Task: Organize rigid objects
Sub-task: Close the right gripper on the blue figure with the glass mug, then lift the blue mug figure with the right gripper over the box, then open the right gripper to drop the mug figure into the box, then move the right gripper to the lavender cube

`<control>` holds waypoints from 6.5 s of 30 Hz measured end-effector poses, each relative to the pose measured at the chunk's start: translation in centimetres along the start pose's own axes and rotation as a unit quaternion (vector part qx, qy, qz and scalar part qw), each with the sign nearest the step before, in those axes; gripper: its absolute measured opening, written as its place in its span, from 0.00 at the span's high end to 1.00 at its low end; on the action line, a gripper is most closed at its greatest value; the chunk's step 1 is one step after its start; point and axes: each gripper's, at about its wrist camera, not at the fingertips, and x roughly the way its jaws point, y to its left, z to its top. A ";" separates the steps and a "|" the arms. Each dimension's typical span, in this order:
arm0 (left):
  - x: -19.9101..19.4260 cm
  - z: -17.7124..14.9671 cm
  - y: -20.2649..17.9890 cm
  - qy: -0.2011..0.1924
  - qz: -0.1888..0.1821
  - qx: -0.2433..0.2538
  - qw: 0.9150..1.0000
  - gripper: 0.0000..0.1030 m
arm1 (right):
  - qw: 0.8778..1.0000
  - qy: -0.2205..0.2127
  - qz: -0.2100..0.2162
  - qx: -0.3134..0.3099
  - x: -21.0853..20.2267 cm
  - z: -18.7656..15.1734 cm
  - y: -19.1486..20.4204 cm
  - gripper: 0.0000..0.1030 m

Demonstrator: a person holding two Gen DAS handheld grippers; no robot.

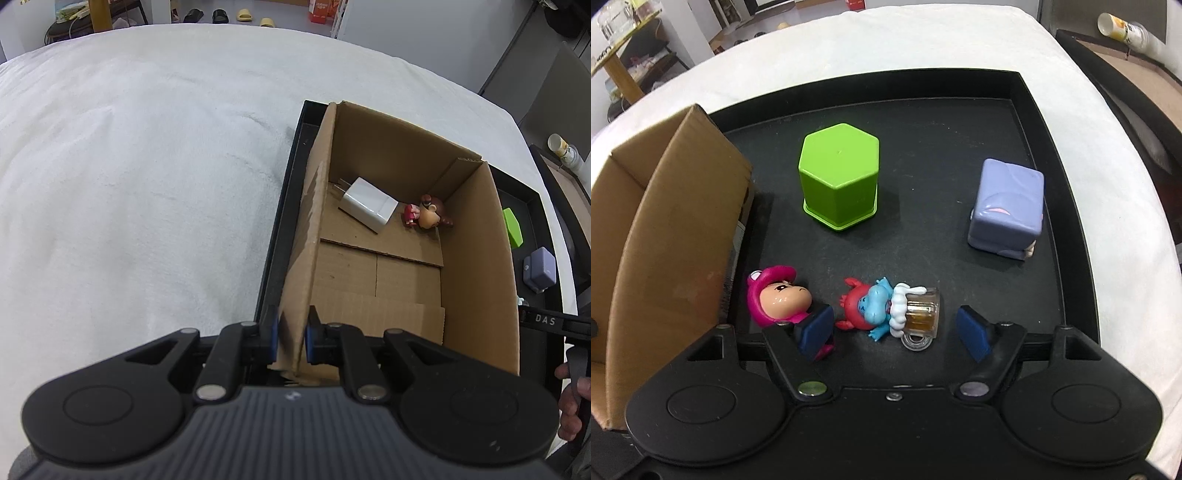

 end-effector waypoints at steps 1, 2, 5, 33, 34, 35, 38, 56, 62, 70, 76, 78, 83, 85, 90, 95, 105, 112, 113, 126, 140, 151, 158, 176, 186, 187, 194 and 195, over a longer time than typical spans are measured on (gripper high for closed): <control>0.0 0.0 0.0 0.000 0.000 0.000 1.000 0.88 | 1.000 0.000 -0.004 -0.003 0.1 0.0 0.2 0.29; 0.0 0.0 0.0 0.000 0.000 0.000 1.000 0.88 | 1.000 -0.001 -0.006 -0.004 0.0 -0.2 0.3 0.29; 0.1 0.0 0.1 0.000 -0.002 -0.001 1.000 0.88 | 1.000 -0.002 -0.010 -0.007 0.1 -0.1 0.6 0.29; -0.1 0.1 -0.5 0.001 0.008 0.016 1.000 0.87 | 0.999 -0.008 -0.006 -0.043 -1.6 -0.5 2.0 0.39; -0.1 0.0 -0.6 0.002 0.009 0.016 1.000 0.87 | 0.999 -0.012 -0.004 -0.041 -1.9 -0.4 1.9 0.39; -0.2 0.1 -0.6 0.002 0.009 0.017 1.000 0.87 | 0.999 -0.016 -0.001 -0.038 -2.3 -0.3 1.8 0.39; -0.4 0.0 -0.7 0.003 0.010 0.018 1.000 0.87 | 0.999 -0.023 0.007 -0.030 -3.3 -0.1 1.3 0.39; -0.3 0.1 -0.9 -0.008 0.005 0.026 1.000 0.87 | 0.997 -0.066 0.028 -0.015 -8.0 1.2 0.8 0.39; -0.3 0.2 -0.4 -0.012 -0.003 0.018 1.000 0.87 | 0.996 -0.075 0.038 -0.021 -9.2 1.7 2.1 0.39; -0.4 -0.3 0.2 -0.011 -0.017 0.015 1.000 0.86 | 0.995 -0.080 0.038 -0.040 -9.8 2.3 4.2 0.39; -0.4 -0.2 0.7 -0.007 -0.026 0.009 1.000 0.86 | 0.995 -0.080 0.037 -0.047 -9.9 2.5 5.6 0.39; -0.3 -0.2 0.8 -0.007 -0.028 0.008 1.000 0.86 | 0.995 -0.080 0.037 -0.049 -9.9 2.6 6.0 0.39; -0.1 -0.3 1.2 -0.007 -0.034 0.004 0.999 0.86 | 0.994 -0.084 0.042 -0.057 -9.9 2.9 7.3 0.39; -0.1 -0.3 1.3 -0.007 -0.035 0.002 0.999 0.86 | 0.993 -0.085 0.047 -0.059 -9.9 2.9 7.8 0.39; -0.1 -0.4 1.2 -0.008 -0.036 0.004 0.999 0.86 | 0.992 -0.085 0.060 -0.074 -9.7 3.2 9.4 0.39; 0.0 -0.3 1.4 -0.007 -0.040 -0.001 0.999 0.86 | 0.990 -0.083 0.066 -0.093 -9.3 3.7 11.0 0.39; 0.1 -0.3 1.7 -0.006 -0.051 -0.006 0.999 0.86 | 0.986 -0.078 0.088 -0.115 -8.6 4.8 14.4 0.39; 0.3 -0.2 2.0 -0.004 -0.054 -0.004 0.999 0.86 | 0.986 -0.060 0.109 -0.110 -7.4 5.4 16.8 0.39; 0.3 -0.2 2.0 -0.004 -0.055 -0.003 0.998 0.86 | 0.986 -0.058 0.110 -0.111 -7.2 5.4 17.1 0.39; 0.6 0.0 2.1 -0.002 -0.057 0.001 0.998 0.85 | 0.985 -0.031 0.163 -0.045 -6.1 5.8 17.1 0.34; 0.5 -0.2 1.8 -0.003 -0.054 0.009 0.999 0.85 | 0.986 -0.041 0.155 -0.047 -8.6 5.1 13.5 0.34; 0.4 -0.3 2.0 -0.005 -0.054 0.005 0.999 0.85 | 0.989 -0.042 0.135 -0.046 -9.3 3.4 10.2 0.31; 0.3 -0.2 1.5 -0.004 -0.046 0.009 0.999 0.86 | 0.991 -0.055 0.121 -0.027 -9.7 2.8 7.2 0.28; 0.2 0.0 0.4 -0.001 -0.021 0.018 1.000 0.86 | 0.992 -0.069 0.106 0.015 -9.9 1.8 0.7 0.27; 0.3 0.1 -0.1 0.000 -0.008 0.017 1.000 0.86 | 0.991 -0.073 0.085 0.071 -8.0 0.6 -2.6 0.26; 0.3 0.1 -0.1 0.000 -0.007 0.017 1.000 0.86 | 0.991 -0.074 0.085 0.076 -7.9 0.5 -2.8 0.26; 0.5 0.2 -0.4 0.001 0.005 0.018 1.000 0.86 | 0.986 -0.083 0.082 0.121 -7.4 0.1 -4.8 0.26; 0.6 0.2 -0.4 0.000 0.006 0.019 1.000 0.86 | 0.985 -0.086 0.080 0.127 -7.3 0.1 -5.1 0.26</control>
